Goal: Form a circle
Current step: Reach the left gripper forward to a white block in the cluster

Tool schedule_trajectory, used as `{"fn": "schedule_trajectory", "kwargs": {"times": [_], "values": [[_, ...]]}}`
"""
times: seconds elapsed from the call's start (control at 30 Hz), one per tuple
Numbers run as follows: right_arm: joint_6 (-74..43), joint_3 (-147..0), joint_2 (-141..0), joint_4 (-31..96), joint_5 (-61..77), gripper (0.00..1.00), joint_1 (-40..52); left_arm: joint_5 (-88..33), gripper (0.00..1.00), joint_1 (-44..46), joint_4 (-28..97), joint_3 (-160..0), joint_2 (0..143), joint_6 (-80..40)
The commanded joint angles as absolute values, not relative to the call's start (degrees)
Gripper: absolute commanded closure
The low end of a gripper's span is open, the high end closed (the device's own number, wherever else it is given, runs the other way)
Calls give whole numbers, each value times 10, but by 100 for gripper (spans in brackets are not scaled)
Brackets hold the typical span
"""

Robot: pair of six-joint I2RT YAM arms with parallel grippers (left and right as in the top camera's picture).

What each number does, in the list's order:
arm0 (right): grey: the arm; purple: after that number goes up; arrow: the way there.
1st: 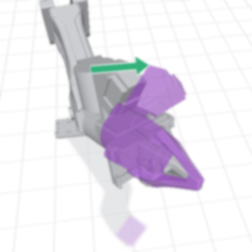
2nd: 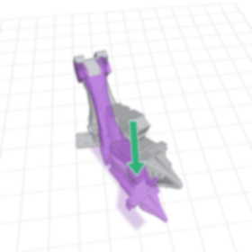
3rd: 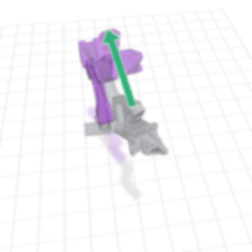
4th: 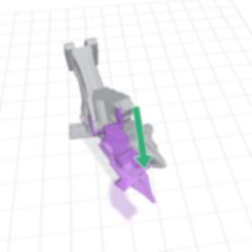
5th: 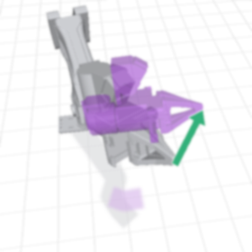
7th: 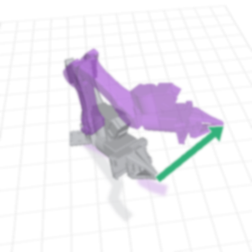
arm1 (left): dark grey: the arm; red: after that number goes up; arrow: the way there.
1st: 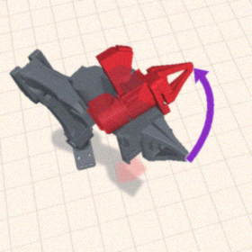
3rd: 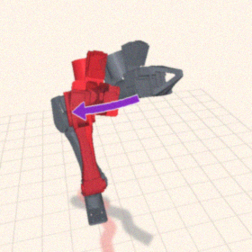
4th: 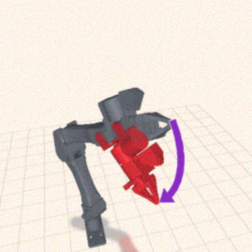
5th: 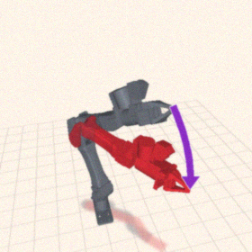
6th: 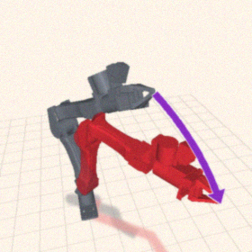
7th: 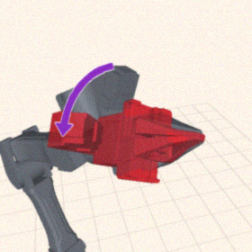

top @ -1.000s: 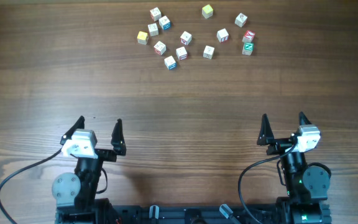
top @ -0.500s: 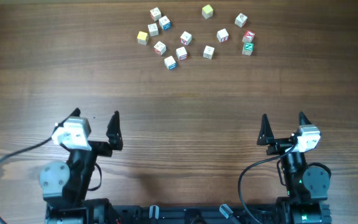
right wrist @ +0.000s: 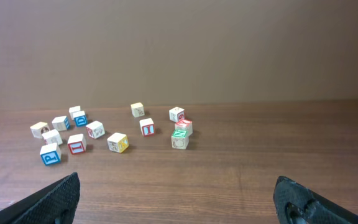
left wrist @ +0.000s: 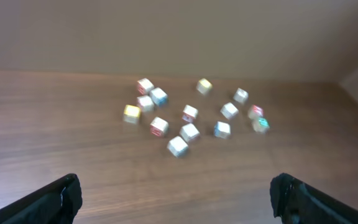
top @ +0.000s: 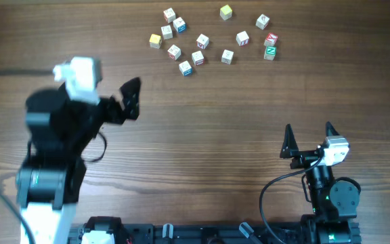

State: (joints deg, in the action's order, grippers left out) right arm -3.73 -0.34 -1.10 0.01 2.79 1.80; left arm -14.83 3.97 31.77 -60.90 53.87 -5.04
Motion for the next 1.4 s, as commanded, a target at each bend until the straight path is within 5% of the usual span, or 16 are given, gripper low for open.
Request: {"fn": "schedule_trajectory", "kwargs": {"times": [0.0, 0.3, 0.9, 1.2, 1.37], "values": [[-30, -3, -6, -1, 35, 0, 20, -88, 0, 95, 374, -726, 665, -85], [-30, -3, -6, -1, 35, 0, 20, -81, 0, 151, 415, -858, 857, -79], [-30, -3, -6, -1, 35, 0, 20, -16, 0, 150, 84, -858, 1164, -32], [-30, -3, -6, -1, 35, 0, 20, -16, 7, 143, -42, -858, 1279, -32], [-30, -3, -6, -1, 35, 0, 20, -17, 23, 143, -60, -858, 1311, -32]]}}
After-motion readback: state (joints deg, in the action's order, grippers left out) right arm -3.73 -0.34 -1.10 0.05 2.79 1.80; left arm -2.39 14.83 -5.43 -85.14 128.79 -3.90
